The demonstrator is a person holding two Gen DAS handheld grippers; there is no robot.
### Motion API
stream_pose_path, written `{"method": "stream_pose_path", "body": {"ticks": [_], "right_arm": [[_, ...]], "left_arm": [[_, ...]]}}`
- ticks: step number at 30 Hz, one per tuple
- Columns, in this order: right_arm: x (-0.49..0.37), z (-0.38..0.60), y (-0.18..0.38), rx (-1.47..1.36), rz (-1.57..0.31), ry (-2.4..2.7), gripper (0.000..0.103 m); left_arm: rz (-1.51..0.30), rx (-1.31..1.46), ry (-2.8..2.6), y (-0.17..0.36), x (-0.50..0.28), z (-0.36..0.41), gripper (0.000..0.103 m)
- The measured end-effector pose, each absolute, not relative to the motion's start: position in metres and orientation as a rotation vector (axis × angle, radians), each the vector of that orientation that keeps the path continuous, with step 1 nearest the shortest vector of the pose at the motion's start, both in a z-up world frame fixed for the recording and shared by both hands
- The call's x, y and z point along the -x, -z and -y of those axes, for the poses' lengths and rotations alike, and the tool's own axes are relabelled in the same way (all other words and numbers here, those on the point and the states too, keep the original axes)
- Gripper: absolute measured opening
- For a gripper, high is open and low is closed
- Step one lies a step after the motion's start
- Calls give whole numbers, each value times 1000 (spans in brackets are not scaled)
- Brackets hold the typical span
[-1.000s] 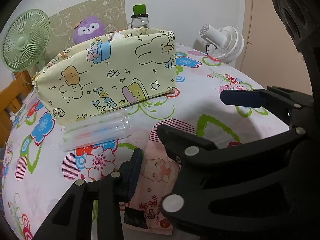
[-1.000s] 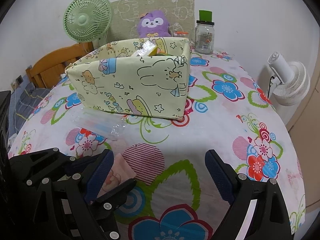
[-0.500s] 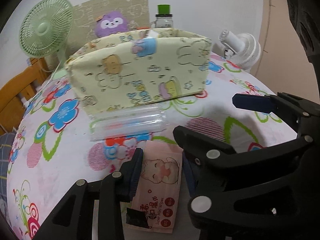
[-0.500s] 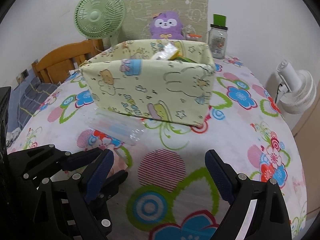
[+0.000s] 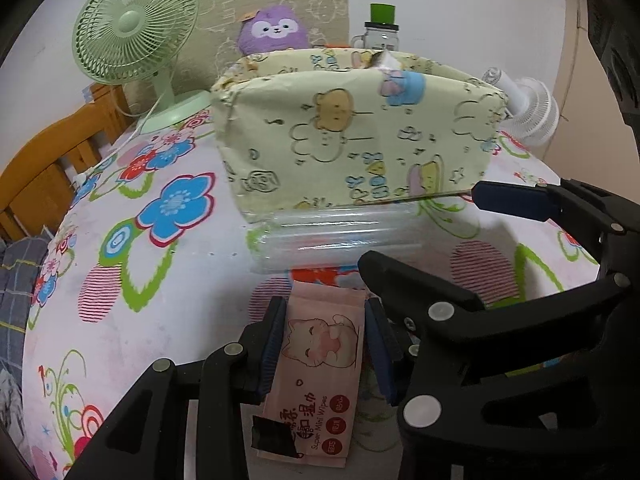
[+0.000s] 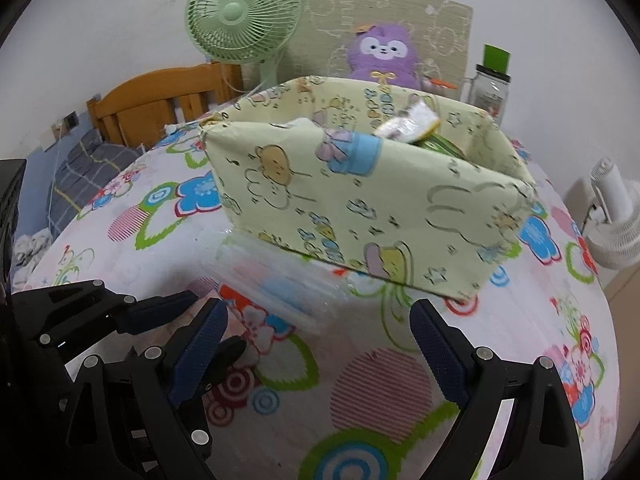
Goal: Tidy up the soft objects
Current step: 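Lower the left tool onto the pink wet-wipe packet and close on it, then grasp the clear plastic tube with the right tool while the left tool holds the pink packet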
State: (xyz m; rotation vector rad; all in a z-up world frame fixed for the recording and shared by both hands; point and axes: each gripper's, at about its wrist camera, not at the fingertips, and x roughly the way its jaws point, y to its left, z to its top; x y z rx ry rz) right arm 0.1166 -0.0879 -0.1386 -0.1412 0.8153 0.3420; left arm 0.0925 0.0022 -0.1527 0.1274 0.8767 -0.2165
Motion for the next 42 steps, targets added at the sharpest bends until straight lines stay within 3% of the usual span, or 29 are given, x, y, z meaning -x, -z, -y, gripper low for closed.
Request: {"method": "stream_pose_path", "body": {"ticks": [24, 34, 36, 42], "right_arm": [[-148, 59, 145, 219, -817, -394, 81], [-150, 55, 152, 181, -886, -462, 44], [-147, 54, 151, 186, -886, -479, 31], [-142, 56, 151, 184, -898, -471, 22]], "left_arm": [[-884, -139, 216, 153, -111, -24, 41], [-886, -133, 214, 153, -111, -24, 42], [-889, -128, 212, 153, -112, -25, 42], [-887, -136, 193, 153, -110, -21, 42]]}}
